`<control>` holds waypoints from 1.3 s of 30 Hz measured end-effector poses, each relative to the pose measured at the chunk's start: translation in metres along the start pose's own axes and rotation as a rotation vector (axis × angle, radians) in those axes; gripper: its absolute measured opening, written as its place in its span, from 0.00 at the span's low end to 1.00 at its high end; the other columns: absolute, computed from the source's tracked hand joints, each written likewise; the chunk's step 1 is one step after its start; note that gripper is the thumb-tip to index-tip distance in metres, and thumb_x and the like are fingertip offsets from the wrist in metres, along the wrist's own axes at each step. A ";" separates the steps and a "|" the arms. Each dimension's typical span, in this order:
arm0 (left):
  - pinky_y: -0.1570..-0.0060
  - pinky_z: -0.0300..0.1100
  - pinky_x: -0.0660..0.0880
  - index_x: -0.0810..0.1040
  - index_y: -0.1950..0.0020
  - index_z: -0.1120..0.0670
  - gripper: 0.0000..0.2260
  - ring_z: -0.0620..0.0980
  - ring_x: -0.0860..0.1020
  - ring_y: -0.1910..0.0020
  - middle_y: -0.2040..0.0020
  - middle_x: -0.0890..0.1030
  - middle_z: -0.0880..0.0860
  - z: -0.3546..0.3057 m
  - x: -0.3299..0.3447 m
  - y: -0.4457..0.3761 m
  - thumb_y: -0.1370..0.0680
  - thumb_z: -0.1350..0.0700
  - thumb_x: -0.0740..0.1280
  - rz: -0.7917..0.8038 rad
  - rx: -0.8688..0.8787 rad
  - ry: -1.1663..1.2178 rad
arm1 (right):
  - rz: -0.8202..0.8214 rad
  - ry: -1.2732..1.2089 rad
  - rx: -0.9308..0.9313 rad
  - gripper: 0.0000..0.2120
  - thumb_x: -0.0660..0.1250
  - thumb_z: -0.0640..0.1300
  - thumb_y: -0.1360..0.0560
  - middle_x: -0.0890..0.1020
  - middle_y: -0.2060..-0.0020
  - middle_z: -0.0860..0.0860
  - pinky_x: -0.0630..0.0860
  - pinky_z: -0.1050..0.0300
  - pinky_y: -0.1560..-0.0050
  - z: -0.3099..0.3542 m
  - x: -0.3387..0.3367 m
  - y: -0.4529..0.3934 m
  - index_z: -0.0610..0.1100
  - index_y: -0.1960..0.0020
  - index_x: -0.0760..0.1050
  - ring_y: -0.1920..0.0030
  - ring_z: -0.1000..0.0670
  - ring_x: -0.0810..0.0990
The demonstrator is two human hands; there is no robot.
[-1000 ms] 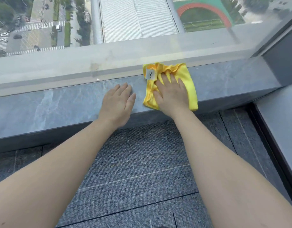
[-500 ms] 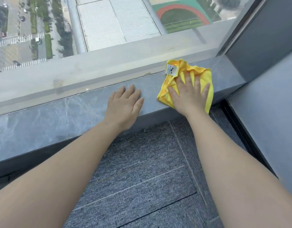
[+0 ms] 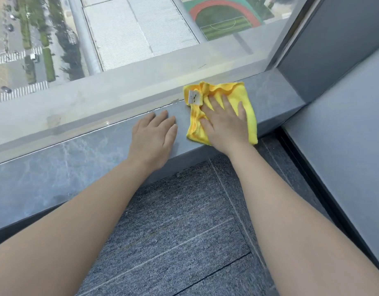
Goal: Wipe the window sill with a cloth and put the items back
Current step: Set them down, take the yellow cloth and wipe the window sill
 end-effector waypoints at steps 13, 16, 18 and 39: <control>0.27 0.49 0.54 0.69 0.33 0.53 0.38 0.55 0.60 0.26 0.28 0.68 0.53 -0.062 0.025 -0.042 0.33 0.39 0.35 0.079 0.111 -0.002 | -0.011 -0.033 0.352 0.26 0.43 0.55 0.20 0.46 0.22 0.49 0.40 0.44 0.25 -0.067 -0.014 -0.019 0.49 0.24 0.49 0.23 0.45 0.42; 0.29 0.47 0.52 0.67 0.32 0.53 0.39 0.55 0.59 0.27 0.27 0.66 0.52 -0.067 0.028 -0.045 0.34 0.39 0.35 0.068 0.120 -0.049 | -0.029 -0.039 0.377 0.26 0.44 0.54 0.20 0.47 0.22 0.48 0.41 0.45 0.25 -0.086 -0.020 -0.028 0.47 0.25 0.50 0.23 0.45 0.43; 0.30 0.46 0.51 0.68 0.32 0.52 0.38 0.55 0.59 0.27 0.27 0.66 0.51 -0.067 0.030 -0.047 0.33 0.40 0.36 0.039 0.108 -0.040 | -0.042 -0.041 0.382 0.26 0.45 0.54 0.20 0.48 0.22 0.48 0.41 0.46 0.25 -0.093 -0.022 -0.036 0.46 0.25 0.51 0.23 0.45 0.44; 0.32 0.34 0.48 0.67 0.31 0.58 0.18 0.51 0.59 0.26 0.27 0.66 0.56 -0.067 0.011 -0.045 0.19 0.56 0.49 0.159 0.092 0.154 | -0.054 -0.083 0.168 0.22 0.48 0.49 0.20 0.52 0.23 0.50 0.41 0.48 0.25 -0.083 -0.018 -0.013 0.48 0.26 0.57 0.23 0.48 0.47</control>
Point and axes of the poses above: each hand's wrist, its own y-axis away from the middle knuckle, its own x-axis out of the palm, z = x × y, the point moved 1 cm from there along -y, towards the middle knuckle
